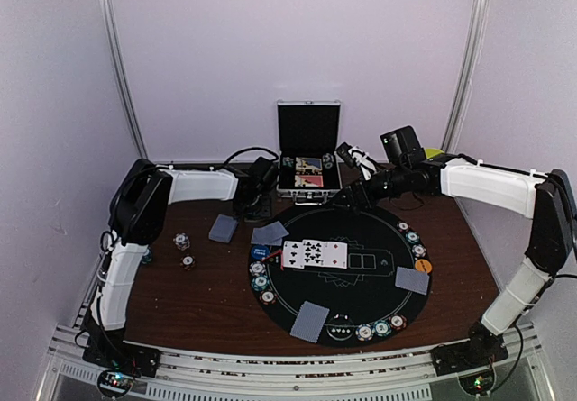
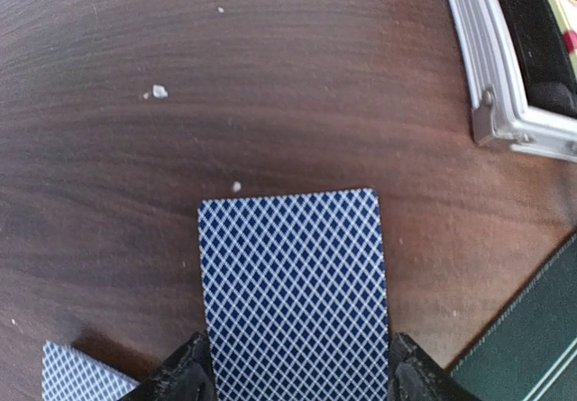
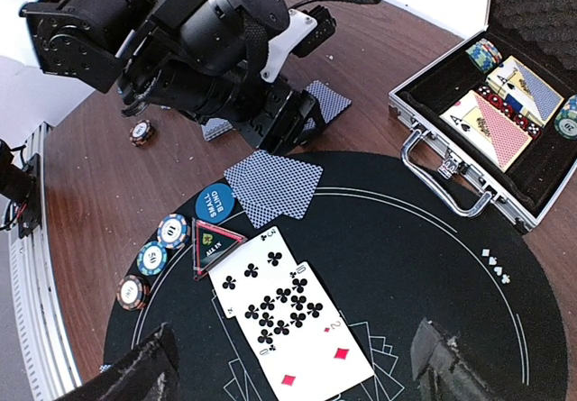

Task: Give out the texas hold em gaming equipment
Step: Pick up the poker card from the center of the board, then place the poker card in the community card area.

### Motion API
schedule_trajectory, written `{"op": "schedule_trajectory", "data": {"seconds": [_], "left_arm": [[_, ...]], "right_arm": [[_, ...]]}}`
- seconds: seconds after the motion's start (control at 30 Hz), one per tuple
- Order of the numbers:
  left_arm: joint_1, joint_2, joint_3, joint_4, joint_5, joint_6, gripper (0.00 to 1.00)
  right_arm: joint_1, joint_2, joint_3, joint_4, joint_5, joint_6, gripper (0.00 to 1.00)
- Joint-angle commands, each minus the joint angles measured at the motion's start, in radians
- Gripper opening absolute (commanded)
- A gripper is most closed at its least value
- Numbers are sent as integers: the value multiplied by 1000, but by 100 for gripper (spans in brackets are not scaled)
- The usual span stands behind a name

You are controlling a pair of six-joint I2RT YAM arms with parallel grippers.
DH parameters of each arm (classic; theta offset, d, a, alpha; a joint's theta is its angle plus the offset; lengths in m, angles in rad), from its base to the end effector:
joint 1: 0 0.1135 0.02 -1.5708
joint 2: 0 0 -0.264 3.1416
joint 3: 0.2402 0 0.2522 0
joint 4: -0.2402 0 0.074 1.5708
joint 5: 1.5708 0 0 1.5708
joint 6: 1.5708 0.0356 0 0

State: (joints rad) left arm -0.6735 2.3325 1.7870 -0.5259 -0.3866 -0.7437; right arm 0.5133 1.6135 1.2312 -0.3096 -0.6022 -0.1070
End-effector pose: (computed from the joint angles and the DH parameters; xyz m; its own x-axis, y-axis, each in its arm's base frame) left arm 0.3945 -0.2976 0.1348 -0.8006 -0.1634 -0.5765 -0.1433 0.9864 -0.0806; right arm 0.3041 0.1946 0.2756 -0.4688 -0.3653 -0.8042 -0.8395 0.4674 0.2771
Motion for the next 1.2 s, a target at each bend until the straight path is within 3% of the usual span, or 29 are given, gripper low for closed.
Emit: {"op": "schedule_trajectory", "data": {"seconds": [0.0,0.7,1.17], "left_arm": [[-14,-66,-42,59,26,24,67],[-63,-80,-54,153,71,65,67],[-195,-71,-10,153,98,49,67]], "right_arm": [[-9,-13,-7,14,16,-11,91],[-15,-3,-5,9,18,-17,91],[-75,-11,7,-9,10,-20,91]]}}
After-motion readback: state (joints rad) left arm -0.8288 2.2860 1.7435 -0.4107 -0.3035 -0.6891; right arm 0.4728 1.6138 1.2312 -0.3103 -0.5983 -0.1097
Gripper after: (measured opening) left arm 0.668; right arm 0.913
